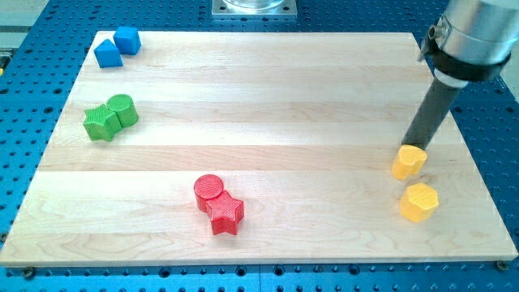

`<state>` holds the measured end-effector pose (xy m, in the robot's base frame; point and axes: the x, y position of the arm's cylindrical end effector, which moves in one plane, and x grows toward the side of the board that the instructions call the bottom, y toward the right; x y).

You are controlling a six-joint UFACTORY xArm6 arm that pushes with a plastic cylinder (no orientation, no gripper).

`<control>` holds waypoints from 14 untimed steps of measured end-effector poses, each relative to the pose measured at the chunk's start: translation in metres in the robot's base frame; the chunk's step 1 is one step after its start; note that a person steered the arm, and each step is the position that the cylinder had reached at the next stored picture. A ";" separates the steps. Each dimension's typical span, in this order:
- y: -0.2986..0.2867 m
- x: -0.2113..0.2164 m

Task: Push the green star top of the heart

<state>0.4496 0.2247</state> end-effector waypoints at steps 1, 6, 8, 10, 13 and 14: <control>-0.095 -0.006; -0.461 -0.009; -0.513 -0.043; -0.413 -0.069; -0.160 -0.035; -0.089 -0.020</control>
<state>0.4301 0.1356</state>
